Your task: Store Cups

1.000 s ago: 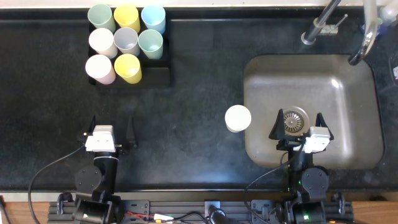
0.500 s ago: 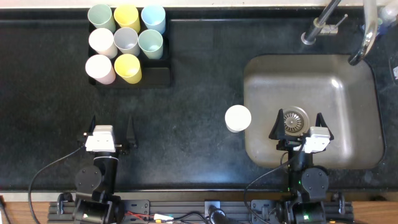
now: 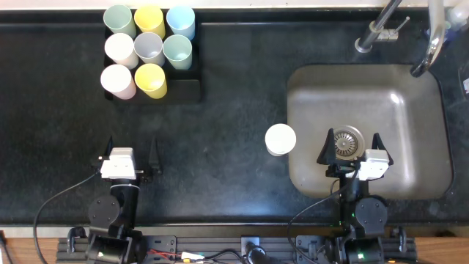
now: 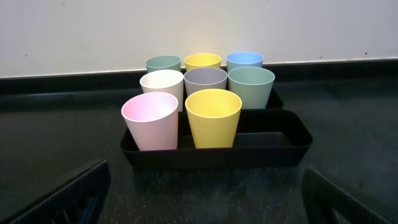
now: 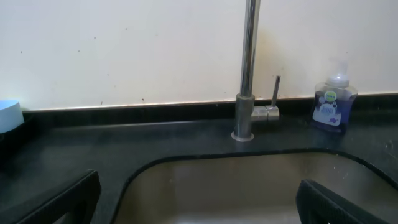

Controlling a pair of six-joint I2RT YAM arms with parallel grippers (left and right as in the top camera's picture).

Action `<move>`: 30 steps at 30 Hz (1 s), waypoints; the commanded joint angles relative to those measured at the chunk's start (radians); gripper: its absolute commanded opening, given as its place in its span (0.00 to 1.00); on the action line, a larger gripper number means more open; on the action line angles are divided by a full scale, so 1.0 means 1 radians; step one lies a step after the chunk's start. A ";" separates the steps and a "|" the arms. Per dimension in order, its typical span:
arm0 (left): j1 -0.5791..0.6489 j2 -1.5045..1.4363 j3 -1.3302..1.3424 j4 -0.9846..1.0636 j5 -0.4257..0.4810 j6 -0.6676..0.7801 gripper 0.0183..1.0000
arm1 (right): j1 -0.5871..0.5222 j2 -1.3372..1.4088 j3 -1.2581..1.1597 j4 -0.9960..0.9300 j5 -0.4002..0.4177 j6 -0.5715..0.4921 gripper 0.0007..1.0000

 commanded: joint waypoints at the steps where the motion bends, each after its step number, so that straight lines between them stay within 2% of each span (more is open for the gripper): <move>1: 0.008 -0.013 -0.008 0.006 0.014 0.016 1.00 | -0.006 -0.007 -0.014 0.008 -0.007 -0.002 1.00; 5: 0.008 -0.013 -0.008 0.006 0.014 0.016 1.00 | -0.006 -0.007 0.002 0.013 -0.012 -0.002 1.00; 8: 0.008 -0.013 -0.008 0.006 0.014 0.016 1.00 | -0.006 0.015 0.135 -0.095 -0.029 -0.002 1.00; 11: 0.008 -0.013 -0.008 0.006 0.014 0.016 1.00 | -0.006 0.146 0.395 -0.388 -0.134 -0.003 1.00; 14: 0.008 -0.013 -0.008 0.006 0.014 0.016 1.00 | -0.006 0.376 0.680 -0.690 -0.243 -0.003 1.00; 16: 0.008 -0.013 -0.008 0.006 0.014 0.016 1.00 | -0.005 0.561 0.864 -0.863 -0.285 -0.003 1.00; 19: 0.008 -0.013 -0.008 0.006 0.014 0.016 1.00 | 0.016 0.894 1.144 -1.117 -0.277 -0.061 1.00; 22: 0.008 -0.013 -0.008 0.006 0.014 0.016 1.00 | 0.060 1.107 1.272 -1.232 -0.266 -0.120 1.00; 30: 0.008 -0.013 -0.008 0.006 0.014 0.016 1.00 | 0.159 1.526 1.450 -1.326 -0.266 -0.152 1.00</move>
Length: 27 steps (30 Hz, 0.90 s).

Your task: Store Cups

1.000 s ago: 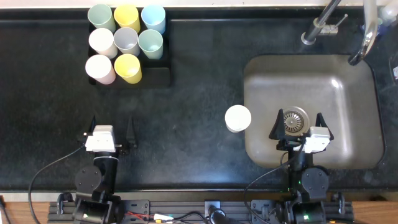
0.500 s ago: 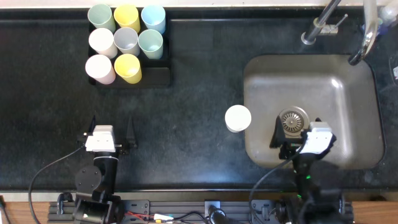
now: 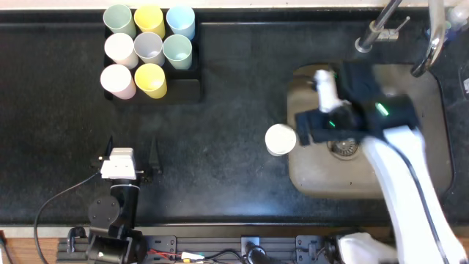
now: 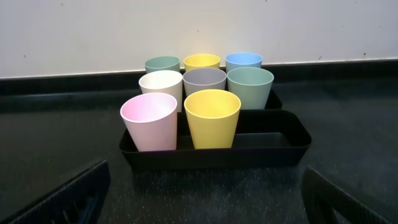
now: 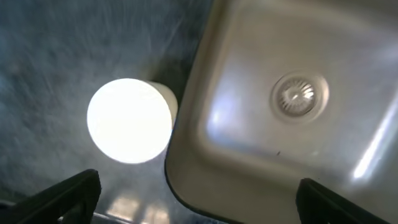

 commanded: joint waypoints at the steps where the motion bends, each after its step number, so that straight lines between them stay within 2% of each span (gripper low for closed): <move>1: 0.008 -0.009 -0.005 0.002 0.010 0.015 1.00 | 0.046 0.154 0.105 -0.023 -0.009 -0.074 1.00; 12: 0.008 -0.009 -0.005 0.002 0.010 0.015 1.00 | 0.050 0.303 0.129 -0.066 0.005 -0.230 1.00; 15: 0.008 -0.009 -0.005 0.002 0.010 0.015 1.00 | 0.051 0.341 0.129 -0.066 0.039 -0.248 1.00; 27: 0.008 -0.009 -0.005 0.002 0.010 0.015 1.00 | 0.052 0.428 0.129 -0.006 0.040 -0.288 1.00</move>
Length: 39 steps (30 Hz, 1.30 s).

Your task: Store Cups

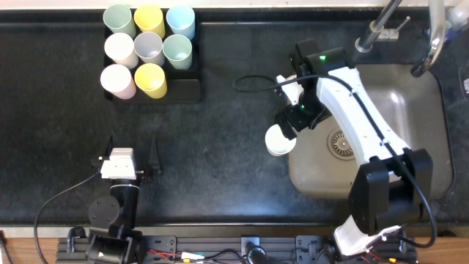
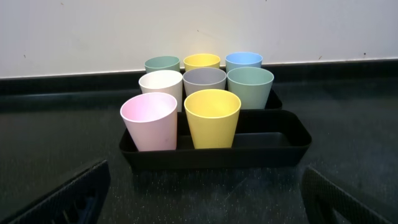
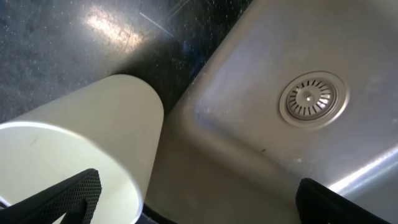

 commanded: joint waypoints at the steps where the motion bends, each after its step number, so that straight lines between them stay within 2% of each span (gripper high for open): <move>1: 0.008 -0.009 -0.005 0.002 0.010 0.015 1.00 | 0.005 0.021 0.029 0.008 0.005 -0.027 1.00; 10: 0.008 -0.009 -0.005 0.002 0.010 0.015 1.00 | 0.005 0.037 0.029 0.027 -0.002 -0.034 1.00; 11: 0.008 -0.009 -0.005 0.002 0.010 0.015 1.00 | 0.005 0.037 0.029 0.026 -0.002 -0.034 0.96; 12: 0.008 -0.009 -0.005 0.002 0.010 0.015 1.00 | 0.005 0.037 0.029 0.026 -0.005 -0.034 0.73; 13: 0.008 -0.009 -0.005 0.002 0.010 0.015 1.00 | 0.005 0.037 0.029 0.026 -0.013 -0.034 0.32; 14: 0.008 -0.009 -0.005 0.002 0.010 0.015 1.00 | 0.005 0.037 0.029 0.024 -0.029 -0.034 0.04; 19: 0.008 -0.009 -0.005 0.002 0.010 0.015 1.00 | 0.024 0.037 0.029 -0.009 -0.164 -0.053 0.04; 25: 0.008 -0.009 -0.005 0.002 0.010 0.015 1.00 | 0.056 0.028 0.029 -0.030 -0.181 -0.052 0.04; 28: 0.008 -0.009 -0.005 0.002 0.010 0.015 1.00 | 0.063 0.006 0.049 -0.037 -0.170 -0.040 0.04; 31: 0.008 -0.009 -0.005 0.002 0.010 0.015 1.00 | 0.077 -0.017 0.139 -0.064 -0.103 0.029 0.04; 34: 0.008 -0.009 -0.005 0.002 0.010 0.015 1.00 | 0.109 -0.014 0.322 -0.100 -0.035 0.096 0.04; 39: 0.008 -0.009 -0.005 0.002 0.010 0.015 1.00 | 0.194 0.090 0.701 -0.145 -0.023 0.158 0.04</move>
